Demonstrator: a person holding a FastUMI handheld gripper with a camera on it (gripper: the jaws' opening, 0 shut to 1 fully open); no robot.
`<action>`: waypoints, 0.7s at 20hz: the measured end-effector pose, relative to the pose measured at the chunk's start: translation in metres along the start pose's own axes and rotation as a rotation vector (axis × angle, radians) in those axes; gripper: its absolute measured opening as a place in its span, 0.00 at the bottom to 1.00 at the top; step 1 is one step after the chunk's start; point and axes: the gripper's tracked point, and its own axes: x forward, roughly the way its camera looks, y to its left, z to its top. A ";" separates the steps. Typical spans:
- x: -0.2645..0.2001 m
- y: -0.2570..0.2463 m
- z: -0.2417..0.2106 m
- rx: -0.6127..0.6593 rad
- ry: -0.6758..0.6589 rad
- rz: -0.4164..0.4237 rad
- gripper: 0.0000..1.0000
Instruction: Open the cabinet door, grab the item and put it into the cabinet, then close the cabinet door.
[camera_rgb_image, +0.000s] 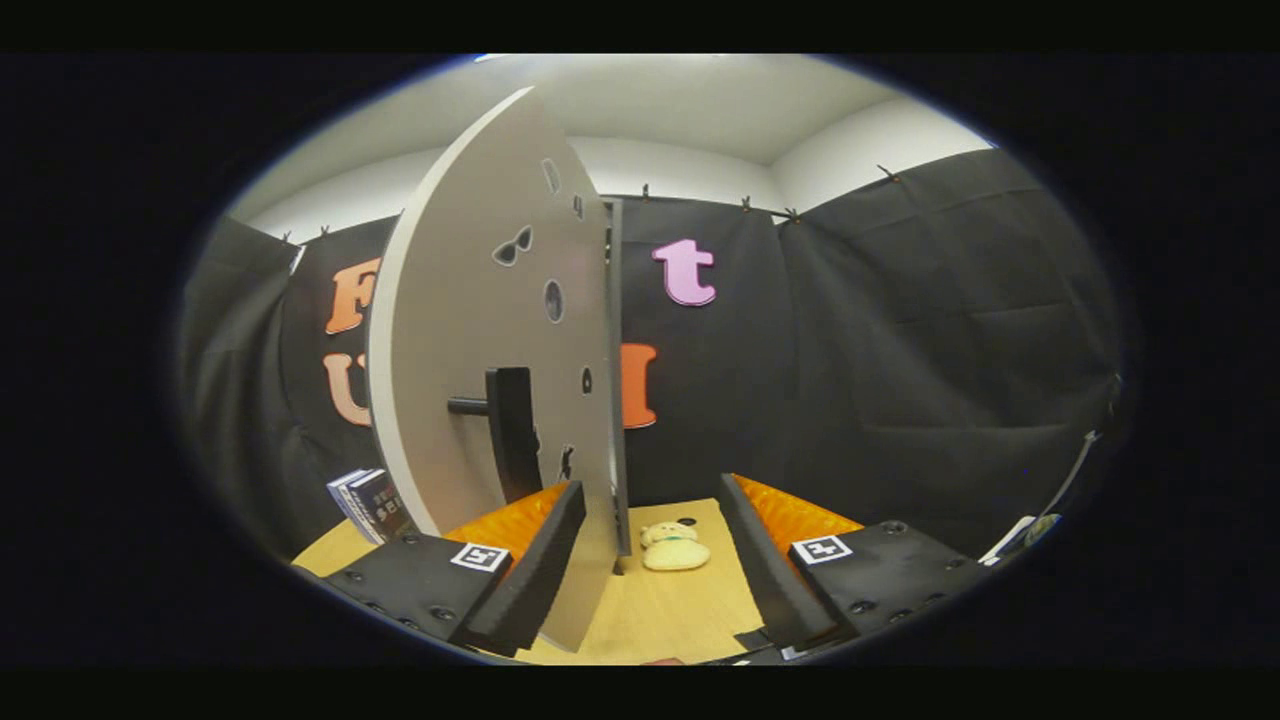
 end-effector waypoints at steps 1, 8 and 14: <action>0.002 0.010 0.000 0.001 -0.002 0.012 0.88; 0.023 0.071 -0.016 0.019 0.032 0.105 0.88; 0.037 0.121 -0.034 0.061 0.082 0.220 0.90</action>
